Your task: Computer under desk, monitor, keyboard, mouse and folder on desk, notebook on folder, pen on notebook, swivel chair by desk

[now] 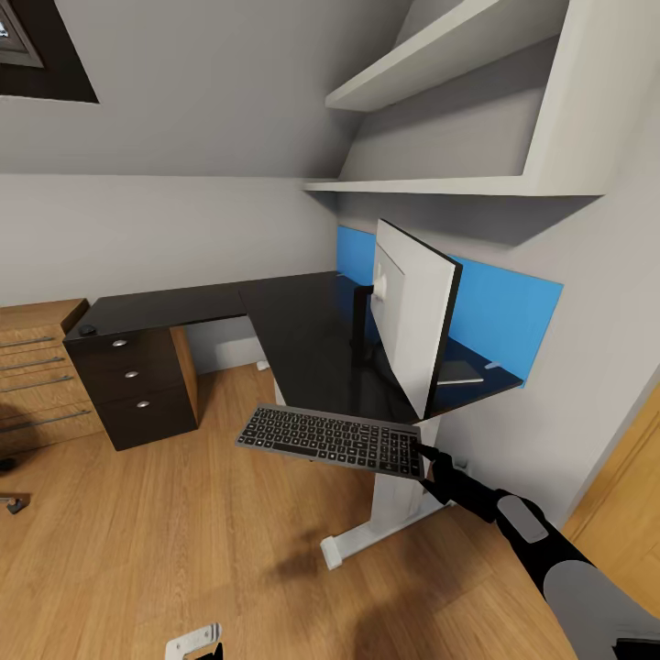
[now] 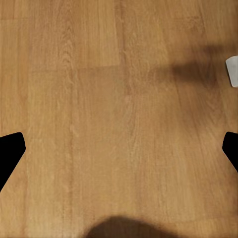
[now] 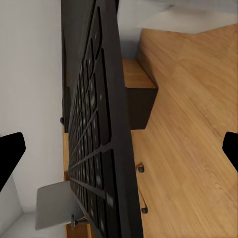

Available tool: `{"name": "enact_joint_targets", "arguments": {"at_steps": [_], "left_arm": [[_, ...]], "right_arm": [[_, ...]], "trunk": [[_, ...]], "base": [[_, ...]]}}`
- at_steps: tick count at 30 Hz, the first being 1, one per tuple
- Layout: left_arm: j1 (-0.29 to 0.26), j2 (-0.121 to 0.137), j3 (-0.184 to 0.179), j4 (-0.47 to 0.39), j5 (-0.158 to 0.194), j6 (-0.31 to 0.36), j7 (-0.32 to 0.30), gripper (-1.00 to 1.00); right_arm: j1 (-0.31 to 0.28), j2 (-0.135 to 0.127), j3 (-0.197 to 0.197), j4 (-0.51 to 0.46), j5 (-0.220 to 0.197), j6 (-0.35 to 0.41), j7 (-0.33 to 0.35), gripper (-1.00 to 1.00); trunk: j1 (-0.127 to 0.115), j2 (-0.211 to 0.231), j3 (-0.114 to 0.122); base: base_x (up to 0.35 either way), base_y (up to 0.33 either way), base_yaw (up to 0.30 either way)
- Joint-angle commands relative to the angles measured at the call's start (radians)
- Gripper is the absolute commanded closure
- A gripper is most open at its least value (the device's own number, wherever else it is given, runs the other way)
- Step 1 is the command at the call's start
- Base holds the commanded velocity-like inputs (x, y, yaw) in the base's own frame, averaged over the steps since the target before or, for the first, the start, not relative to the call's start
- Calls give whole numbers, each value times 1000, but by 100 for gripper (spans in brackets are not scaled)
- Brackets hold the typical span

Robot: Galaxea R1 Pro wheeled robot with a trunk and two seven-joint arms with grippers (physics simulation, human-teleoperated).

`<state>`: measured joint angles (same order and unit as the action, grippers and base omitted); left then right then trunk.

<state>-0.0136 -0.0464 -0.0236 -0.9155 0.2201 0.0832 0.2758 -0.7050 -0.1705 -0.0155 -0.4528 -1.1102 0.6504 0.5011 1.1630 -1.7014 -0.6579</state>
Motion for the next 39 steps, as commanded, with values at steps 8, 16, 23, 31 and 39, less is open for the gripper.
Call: {"name": "enact_joint_targets", "arguments": {"at_steps": [8,16,23,31,39], "left_arm": [[0,0,-2,2,7,4,6,-100],[0,0,-2,7,7,4,6,-100],[0,0,-3,7,7,4,6,-100],[0,0,-3,7,7,4,6,-100],[0,0,-3,7,7,4,6,-100]], "right_arm": [[-1,1,0,0,-3,6,0,-100],[-1,10,14,-1,-3,7,0,-100],[-1,28,47,-3,-1,6,0,-100],[-1,32,56,-4,0,7,0,-100],[-1,32,57,-5,0,7,0,-100]], "trunk": [[0,0,-1],[0,0,-1],[0,0,-1],[0,0,-1],[0,0,-1]], "base": [[0,0,0],[0,0,0],[0,0,0],[0,0,0],[0,0,0]]}}
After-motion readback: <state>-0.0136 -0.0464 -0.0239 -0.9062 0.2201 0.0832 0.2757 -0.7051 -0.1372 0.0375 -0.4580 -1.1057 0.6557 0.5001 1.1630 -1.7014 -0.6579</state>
